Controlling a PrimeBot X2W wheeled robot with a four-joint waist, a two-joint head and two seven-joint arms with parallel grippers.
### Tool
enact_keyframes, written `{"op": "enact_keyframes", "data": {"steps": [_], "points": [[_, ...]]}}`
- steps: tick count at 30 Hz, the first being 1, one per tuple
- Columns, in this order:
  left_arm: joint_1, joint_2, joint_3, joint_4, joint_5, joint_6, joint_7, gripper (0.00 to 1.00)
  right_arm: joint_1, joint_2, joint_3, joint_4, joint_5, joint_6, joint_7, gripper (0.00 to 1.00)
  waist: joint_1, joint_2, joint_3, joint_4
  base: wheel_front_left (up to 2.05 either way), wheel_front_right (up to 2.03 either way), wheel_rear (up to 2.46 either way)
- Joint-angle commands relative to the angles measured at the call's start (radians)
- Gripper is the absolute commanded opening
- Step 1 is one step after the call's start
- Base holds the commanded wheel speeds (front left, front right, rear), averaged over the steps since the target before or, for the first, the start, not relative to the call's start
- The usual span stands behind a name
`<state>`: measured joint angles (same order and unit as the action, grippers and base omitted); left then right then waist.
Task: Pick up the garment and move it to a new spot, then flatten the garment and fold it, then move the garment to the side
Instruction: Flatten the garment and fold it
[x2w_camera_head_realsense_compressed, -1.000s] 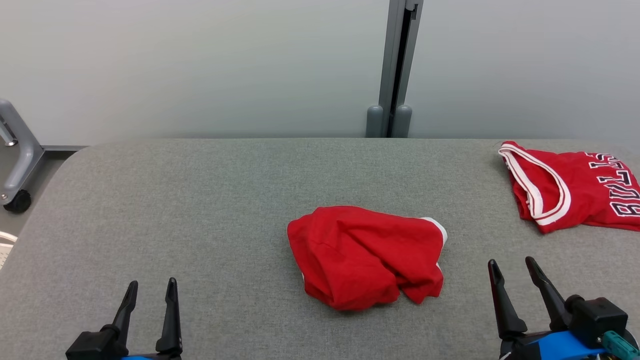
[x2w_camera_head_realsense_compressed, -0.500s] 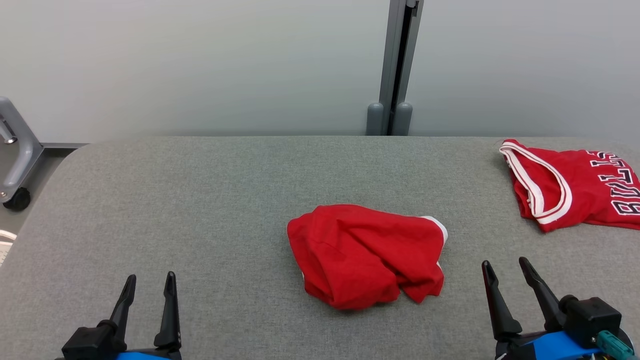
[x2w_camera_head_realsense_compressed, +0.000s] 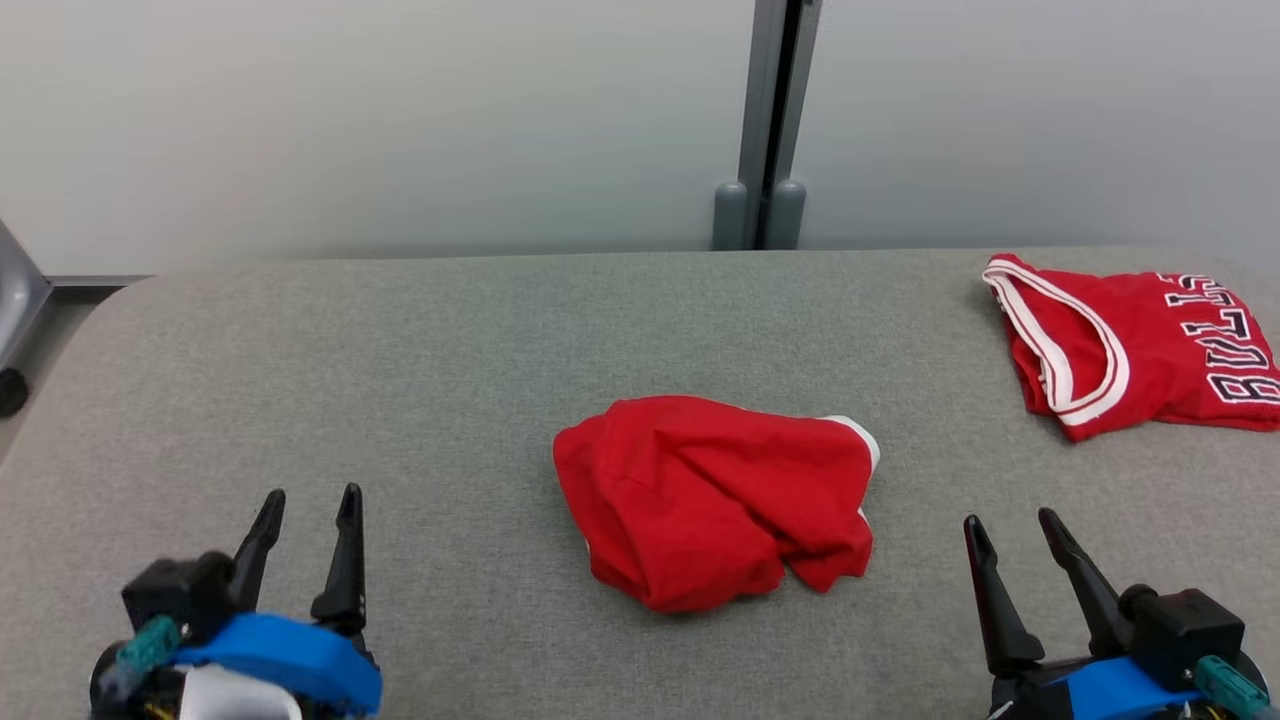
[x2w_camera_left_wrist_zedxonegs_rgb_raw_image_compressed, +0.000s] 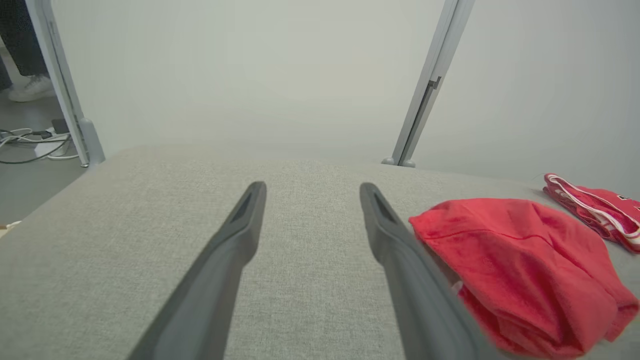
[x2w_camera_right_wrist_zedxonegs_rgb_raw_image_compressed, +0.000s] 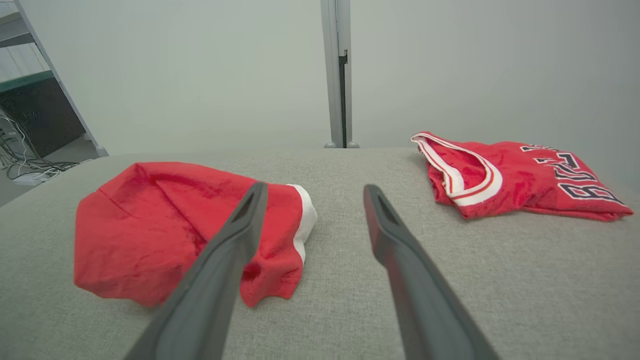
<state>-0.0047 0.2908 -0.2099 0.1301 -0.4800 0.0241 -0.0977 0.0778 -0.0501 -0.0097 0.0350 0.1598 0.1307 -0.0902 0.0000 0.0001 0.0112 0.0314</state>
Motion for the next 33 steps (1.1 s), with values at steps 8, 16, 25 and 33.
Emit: {"op": "enact_keyframes", "data": {"steps": [8,16,25,33], "points": [[-0.278,0.073,-0.006,0.111,-0.120,-0.088,0.313,1.00,-0.079,-0.001,0.071,0.001,0.007,0.000,0.012,1.00,0.0000,-0.0001,0.095,-0.114,0.00,0.00,0.00],[-0.429,0.169,0.011,0.146,-0.270,-0.136,0.583,1.00,-0.200,-0.001,0.179,0.043,0.035,0.000,-0.030,1.00,0.0000,-0.0001,0.222,-0.253,0.00,0.00,0.00],[-0.499,0.196,0.023,0.155,-0.339,-0.099,0.745,1.00,-0.256,-0.001,0.236,0.112,0.091,0.000,-0.092,1.00,0.0000,-0.0001,0.290,-0.355,0.00,0.00,0.00],[-0.484,0.201,0.002,0.117,-0.385,-0.072,0.865,1.00,-0.288,-0.001,0.253,0.159,0.128,0.000,-0.136,1.00,0.0000,-0.0001,0.320,-0.420,0.00,0.00,0.00]]}}
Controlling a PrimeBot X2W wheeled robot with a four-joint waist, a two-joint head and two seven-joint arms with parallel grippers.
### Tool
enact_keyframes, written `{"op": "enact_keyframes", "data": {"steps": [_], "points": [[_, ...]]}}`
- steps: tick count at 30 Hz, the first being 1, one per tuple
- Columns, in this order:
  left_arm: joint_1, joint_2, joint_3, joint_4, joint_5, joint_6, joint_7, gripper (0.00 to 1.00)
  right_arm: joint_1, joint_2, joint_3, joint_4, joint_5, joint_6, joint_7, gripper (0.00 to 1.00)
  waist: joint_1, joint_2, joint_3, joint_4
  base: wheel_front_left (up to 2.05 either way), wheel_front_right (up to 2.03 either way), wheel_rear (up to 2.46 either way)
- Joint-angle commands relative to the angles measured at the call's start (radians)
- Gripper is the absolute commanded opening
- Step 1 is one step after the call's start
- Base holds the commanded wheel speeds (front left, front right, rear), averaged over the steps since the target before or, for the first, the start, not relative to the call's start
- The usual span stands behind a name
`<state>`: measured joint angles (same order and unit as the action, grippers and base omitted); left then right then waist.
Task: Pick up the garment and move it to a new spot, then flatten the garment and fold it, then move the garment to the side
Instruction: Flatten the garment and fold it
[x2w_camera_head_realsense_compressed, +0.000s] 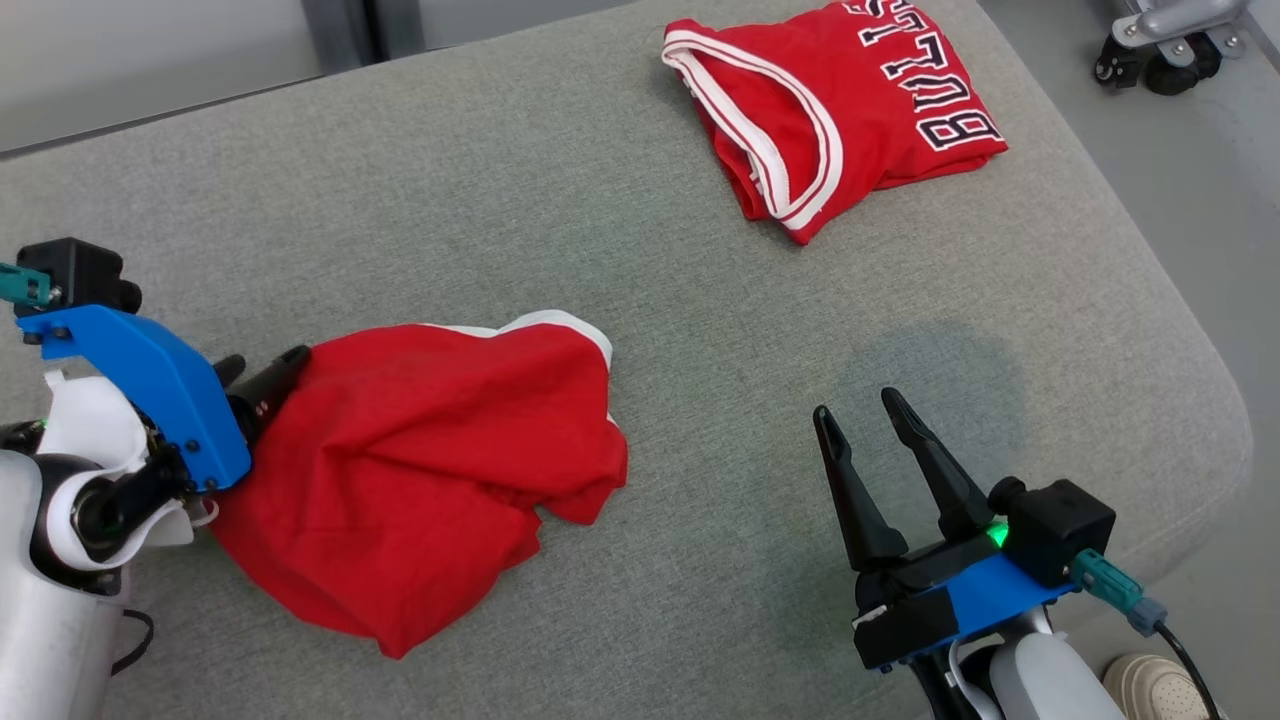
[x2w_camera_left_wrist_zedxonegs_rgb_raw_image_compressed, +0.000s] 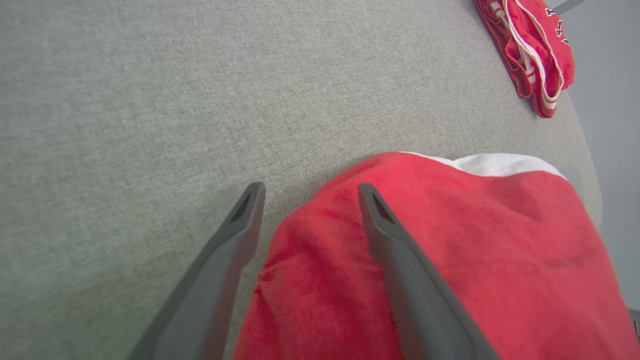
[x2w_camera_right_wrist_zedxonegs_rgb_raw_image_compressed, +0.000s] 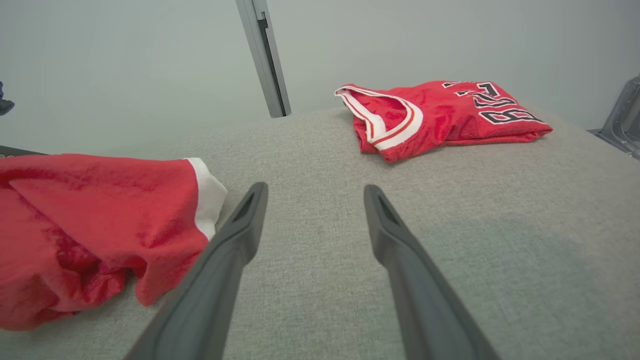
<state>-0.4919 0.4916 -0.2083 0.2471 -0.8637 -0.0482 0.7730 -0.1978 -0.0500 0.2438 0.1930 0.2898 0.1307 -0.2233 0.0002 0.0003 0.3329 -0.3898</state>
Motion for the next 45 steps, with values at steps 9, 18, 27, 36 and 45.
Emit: {"op": "enact_keyframes", "data": {"steps": [9,18,27,36,45], "points": [[0.069,0.049,-0.045,-0.032,0.028,0.062,0.110,1.00,-0.036,-0.001,0.012,0.023,0.033,0.000,-0.029,1.00,-0.0002,-0.0003,0.019,-0.038,0.00,0.00,0.00],[0.076,0.066,-0.086,-0.126,0.048,0.031,0.139,0.00,-0.048,-0.001,-0.005,0.039,0.044,0.000,-0.040,1.00,-0.0002,-0.0003,0.024,-0.035,0.00,0.00,0.00],[-0.094,-0.034,-0.072,-0.195,0.060,-0.072,-0.209,0.00,-0.044,-0.001,-0.018,0.053,0.033,0.000,-0.043,1.00,-0.0002,-0.0003,-0.041,0.009,0.00,0.00,0.00],[-0.266,-0.071,-0.174,-0.313,0.042,-0.085,-0.471,0.00,-0.011,-0.001,-0.031,0.060,0.019,0.000,-0.043,1.00,-0.0002,-0.0003,-0.127,0.053,0.00,0.00,0.00],[-0.229,0.008,-0.346,-0.337,0.007,-0.085,-0.632,0.00,0.018,-0.001,-0.048,0.052,0.014,0.000,-0.037,1.00,-0.0002,-0.0003,-0.152,0.113,0.00,0.00,0.00]]}}
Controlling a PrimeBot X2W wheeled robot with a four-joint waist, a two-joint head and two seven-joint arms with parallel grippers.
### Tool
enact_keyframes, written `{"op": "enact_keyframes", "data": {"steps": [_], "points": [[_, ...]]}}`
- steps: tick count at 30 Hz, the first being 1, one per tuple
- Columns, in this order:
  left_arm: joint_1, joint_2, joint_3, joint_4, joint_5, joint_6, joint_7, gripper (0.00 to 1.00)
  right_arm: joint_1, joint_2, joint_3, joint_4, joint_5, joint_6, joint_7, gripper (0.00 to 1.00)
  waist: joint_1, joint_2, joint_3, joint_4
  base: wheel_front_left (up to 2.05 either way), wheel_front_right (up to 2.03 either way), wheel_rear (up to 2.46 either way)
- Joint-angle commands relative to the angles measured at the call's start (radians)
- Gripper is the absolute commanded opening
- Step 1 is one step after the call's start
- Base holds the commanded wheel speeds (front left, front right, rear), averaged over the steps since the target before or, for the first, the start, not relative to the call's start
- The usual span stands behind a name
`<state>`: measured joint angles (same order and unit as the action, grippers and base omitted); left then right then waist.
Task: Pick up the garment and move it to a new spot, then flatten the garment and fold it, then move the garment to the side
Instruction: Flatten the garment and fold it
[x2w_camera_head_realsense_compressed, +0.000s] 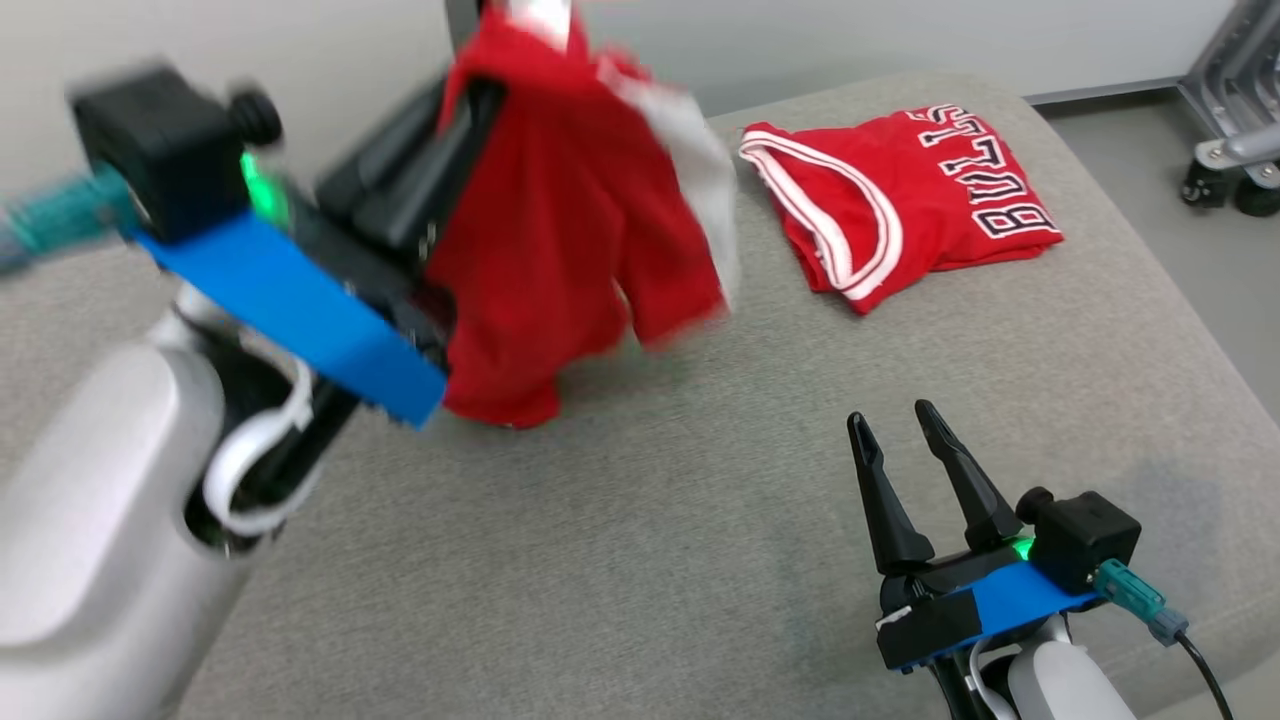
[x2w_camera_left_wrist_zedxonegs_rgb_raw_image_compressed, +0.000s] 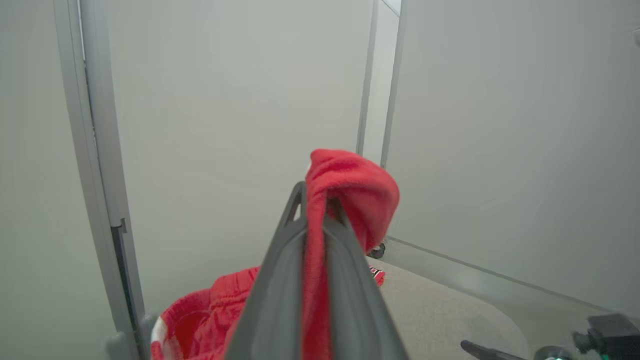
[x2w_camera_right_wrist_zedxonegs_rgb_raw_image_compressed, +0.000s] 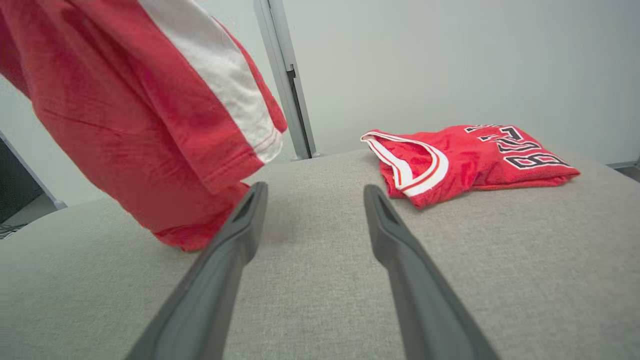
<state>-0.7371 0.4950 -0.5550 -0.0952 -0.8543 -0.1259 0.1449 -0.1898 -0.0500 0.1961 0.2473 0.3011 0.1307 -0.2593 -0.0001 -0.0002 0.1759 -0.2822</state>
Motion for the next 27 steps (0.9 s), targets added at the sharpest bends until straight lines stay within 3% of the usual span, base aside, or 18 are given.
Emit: {"op": "enact_keyframes", "data": {"steps": [1,6,12,13,14,16,21,27], "points": [[0.045,0.014,-0.013,0.013,-0.007,-0.007,-0.021,0.00,0.012,-0.001,-0.003,-0.003,0.002,0.000,0.001,1.00,0.0001,0.0002,0.006,0.015,0.00,0.00,0.00],[0.222,0.069,-0.078,0.093,0.038,-0.007,-0.124,0.00,0.013,-0.001,-0.014,-0.016,-0.010,0.000,0.008,1.00,0.0001,0.0002,0.011,0.063,0.00,0.00,0.00],[0.401,0.043,-0.134,0.187,0.107,0.043,-0.258,0.03,0.026,-0.001,-0.034,-0.030,-0.032,0.000,0.029,1.00,0.0001,0.0002,0.000,0.132,0.00,0.00,0.00],[0.425,0.038,-0.140,0.203,0.113,0.056,-0.272,0.15,0.028,-0.001,-0.037,-0.034,-0.038,0.000,0.033,1.00,0.0001,0.0002,-0.002,0.144,0.00,0.00,0.00],[0.451,0.033,-0.141,0.217,0.115,0.073,-0.285,0.36,0.030,-0.001,-0.039,-0.039,-0.041,0.000,0.037,1.00,0.0001,0.0002,-0.005,0.154,0.00,0.00,0.00],[0.492,0.030,-0.148,0.241,0.124,0.105,-0.299,1.00,0.037,-0.001,-0.050,-0.047,-0.050,0.000,0.046,1.00,0.0001,0.0002,-0.011,0.180,0.00,0.00,0.00],[0.591,0.047,-0.164,0.253,0.127,0.180,-0.281,1.00,0.057,-0.001,-0.071,-0.071,-0.066,0.000,0.069,1.00,0.0001,0.0002,-0.026,0.236,0.00,0.00,0.00],[0.680,0.080,-0.168,0.206,0.086,0.236,-0.210,1.00,0.077,-0.001,-0.090,-0.092,-0.076,0.000,0.086,1.00,0.0001,0.0002,-0.041,0.282,0.00,0.00,0.00]]}}
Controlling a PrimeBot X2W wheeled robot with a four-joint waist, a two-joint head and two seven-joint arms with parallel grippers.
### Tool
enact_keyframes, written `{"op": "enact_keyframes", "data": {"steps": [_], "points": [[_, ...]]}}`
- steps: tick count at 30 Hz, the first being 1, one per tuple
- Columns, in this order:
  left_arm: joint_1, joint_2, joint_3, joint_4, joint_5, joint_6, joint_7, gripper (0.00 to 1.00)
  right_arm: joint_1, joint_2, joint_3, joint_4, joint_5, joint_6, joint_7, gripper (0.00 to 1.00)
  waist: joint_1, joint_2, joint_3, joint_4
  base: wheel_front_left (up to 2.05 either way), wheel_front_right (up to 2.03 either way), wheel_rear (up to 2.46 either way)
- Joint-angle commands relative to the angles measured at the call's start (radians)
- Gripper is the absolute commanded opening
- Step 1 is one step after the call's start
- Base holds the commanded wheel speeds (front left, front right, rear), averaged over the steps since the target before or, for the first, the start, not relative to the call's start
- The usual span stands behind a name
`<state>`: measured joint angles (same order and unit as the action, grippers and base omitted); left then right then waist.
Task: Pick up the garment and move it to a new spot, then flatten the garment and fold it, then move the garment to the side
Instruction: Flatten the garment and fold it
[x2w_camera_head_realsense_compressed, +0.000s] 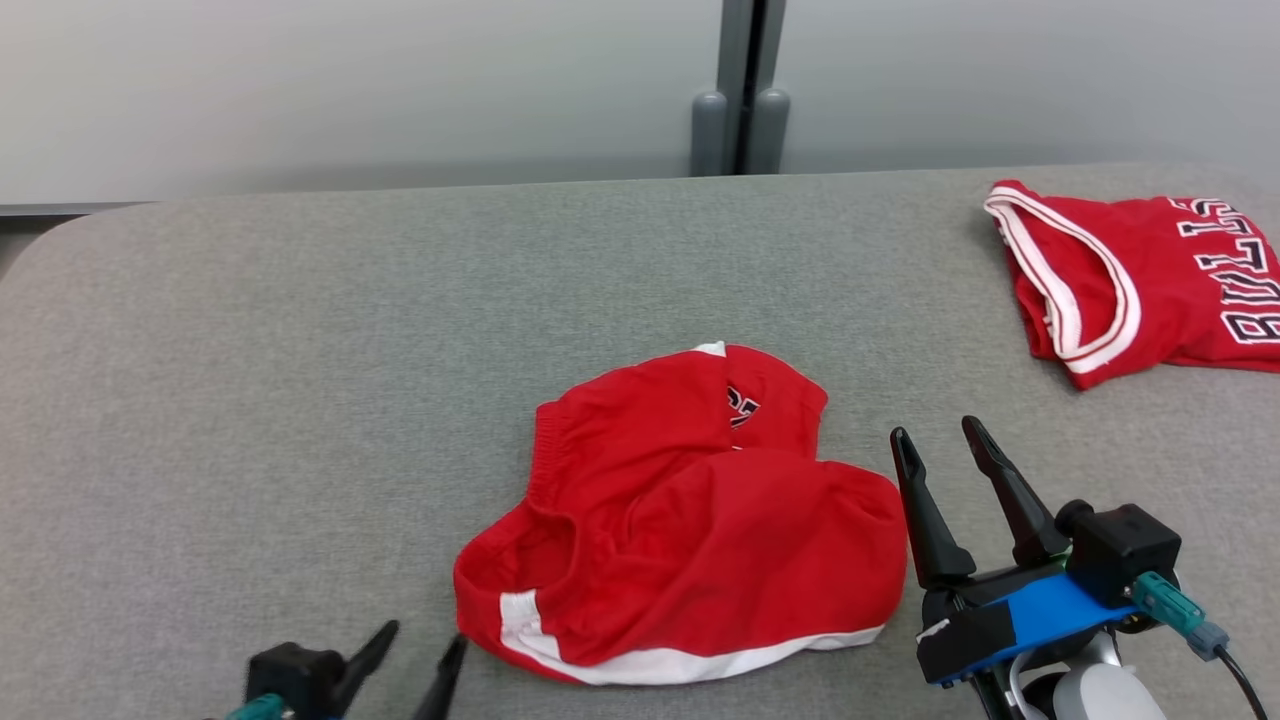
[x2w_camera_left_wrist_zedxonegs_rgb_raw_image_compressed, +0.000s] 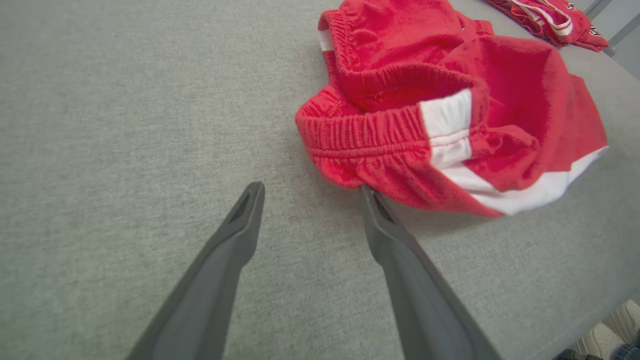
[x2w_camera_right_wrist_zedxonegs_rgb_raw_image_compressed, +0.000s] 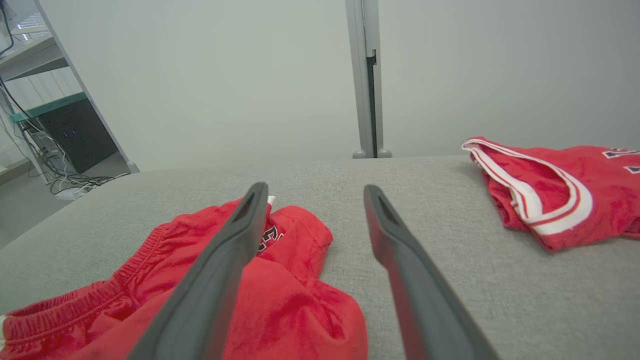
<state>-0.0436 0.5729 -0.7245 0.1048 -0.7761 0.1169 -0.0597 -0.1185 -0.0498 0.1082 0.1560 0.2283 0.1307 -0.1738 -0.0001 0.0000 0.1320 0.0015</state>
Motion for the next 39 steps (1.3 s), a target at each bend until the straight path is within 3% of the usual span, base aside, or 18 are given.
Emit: {"op": "enact_keyframes", "data": {"steps": [1,6,10,16,20,32,37,39], "points": [[0.010,0.017,0.024,-0.022,-0.009,0.024,-0.002,1.00,0.012,-0.001,-0.004,-0.007,-0.003,0.000,0.005,1.00,0.0001,0.0000,-0.002,0.010,0.00,0.00,0.00],[0.040,0.028,0.106,-0.088,-0.045,0.073,-0.075,1.00,0.028,-0.001,-0.007,-0.017,-0.001,0.000,0.013,1.00,0.0001,0.0000,-0.018,0.022,0.00,0.00,0.00],[0.032,0.015,0.159,-0.111,-0.054,0.086,-0.145,1.00,0.036,-0.001,-0.016,-0.021,0.000,0.000,0.018,1.00,0.0001,0.0000,-0.028,0.023,0.00,0.00,0.00],[0.001,-0.041,0.265,-0.113,-0.017,0.073,-0.203,1.00,0.053,-0.001,-0.048,-0.035,-0.007,0.000,0.026,1.00,0.0001,0.0000,-0.043,0.018,0.00,0.00,0.00],[-0.023,-0.086,0.270,-0.067,0.000,0.052,-0.203,1.00,0.062,-0.001,-0.062,-0.047,-0.007,0.000,0.033,1.00,0.0001,0.0000,-0.045,0.011,0.00,0.00,0.00],[-0.307,-0.226,0.095,0.268,-0.039,-0.053,0.119,1.00,0.035,-0.001,-0.064,-0.082,-0.004,0.000,0.046,1.00,0.0001,0.0000,0.015,-0.046,0.00,0.00,0.00],[-0.367,-0.214,0.003,0.354,-0.002,-0.098,0.262,1.00,0.026,-0.001,-0.065,-0.083,-0.001,0.000,0.039,1.00,0.0001,0.0000,0.040,-0.090,0.00,0.00,0.00],[-0.376,-0.192,-0.029,0.377,0.019,-0.096,0.326,1.00,0.027,-0.001,-0.067,-0.079,0.000,0.000,0.037,1.00,0.0001,0.0000,0.045,-0.105,0.00,0.00,0.00]]}}
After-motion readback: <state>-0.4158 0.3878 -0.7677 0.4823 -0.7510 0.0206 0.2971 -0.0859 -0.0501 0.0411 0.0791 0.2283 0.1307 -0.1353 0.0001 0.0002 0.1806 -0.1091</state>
